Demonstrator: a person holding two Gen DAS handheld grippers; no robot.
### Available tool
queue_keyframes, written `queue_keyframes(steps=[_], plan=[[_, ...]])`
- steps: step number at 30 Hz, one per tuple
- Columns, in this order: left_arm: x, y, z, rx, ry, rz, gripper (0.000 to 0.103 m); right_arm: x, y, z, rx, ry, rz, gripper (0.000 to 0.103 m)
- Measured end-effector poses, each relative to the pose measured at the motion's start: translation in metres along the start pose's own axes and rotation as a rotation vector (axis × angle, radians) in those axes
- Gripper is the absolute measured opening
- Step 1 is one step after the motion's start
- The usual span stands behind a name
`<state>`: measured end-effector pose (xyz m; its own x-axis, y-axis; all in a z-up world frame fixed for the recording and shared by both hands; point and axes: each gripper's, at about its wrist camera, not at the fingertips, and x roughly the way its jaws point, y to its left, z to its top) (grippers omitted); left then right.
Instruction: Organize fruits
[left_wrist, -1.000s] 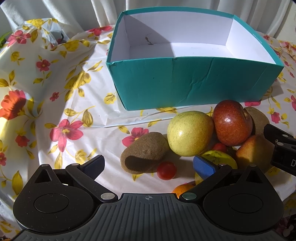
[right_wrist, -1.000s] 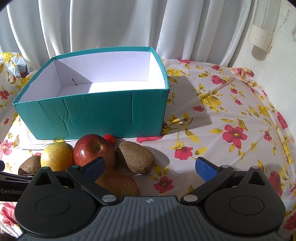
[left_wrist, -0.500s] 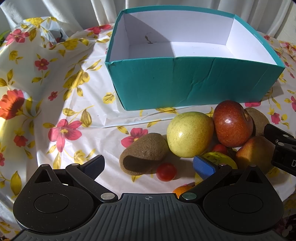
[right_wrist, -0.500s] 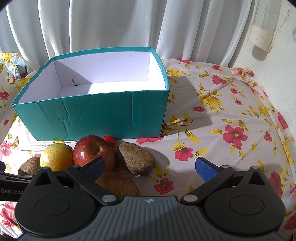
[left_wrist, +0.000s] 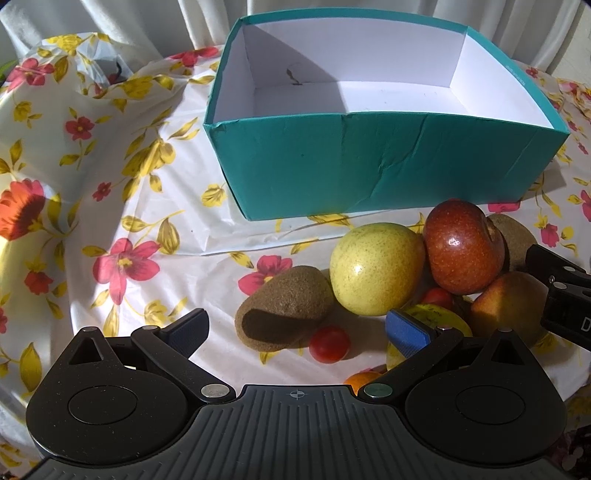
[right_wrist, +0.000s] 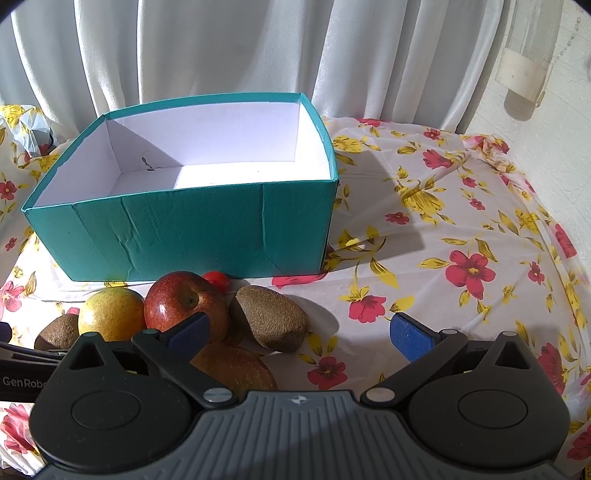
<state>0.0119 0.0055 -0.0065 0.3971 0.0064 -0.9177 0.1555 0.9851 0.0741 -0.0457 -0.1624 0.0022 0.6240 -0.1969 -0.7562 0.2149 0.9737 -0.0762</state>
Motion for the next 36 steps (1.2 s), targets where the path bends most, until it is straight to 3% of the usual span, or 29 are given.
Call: queue_keyframes(steps=[20,23,26,30,32,36], plan=[[-0.001,0.001,0.002,-0.003,-0.003,-0.012,0.103,0.001,0.000,0.001,-0.001,0.000,0.003,0.103],[-0.007,0.007,0.001,-0.004,-0.057,-0.052,0.103,0.001,-0.001,0.001,0.003,0.001,0.005,0.103],[-0.017,0.022,-0.006,-0.039,-0.161,-0.129,0.103,-0.001,-0.003,0.001,0.011,0.001,0.007,0.103],[-0.021,0.047,-0.022,-0.121,-0.324,-0.135,0.103,0.002,-0.009,-0.001,0.033,0.013,0.013,0.103],[-0.018,0.055,-0.022,-0.138,-0.282,-0.169,0.103,0.004,-0.010,-0.002,0.039,0.020,0.017,0.103],[-0.009,0.047,-0.022,-0.061,-0.234,-0.086,0.103,0.006,-0.010,-0.003,0.045,0.024,0.028,0.103]])
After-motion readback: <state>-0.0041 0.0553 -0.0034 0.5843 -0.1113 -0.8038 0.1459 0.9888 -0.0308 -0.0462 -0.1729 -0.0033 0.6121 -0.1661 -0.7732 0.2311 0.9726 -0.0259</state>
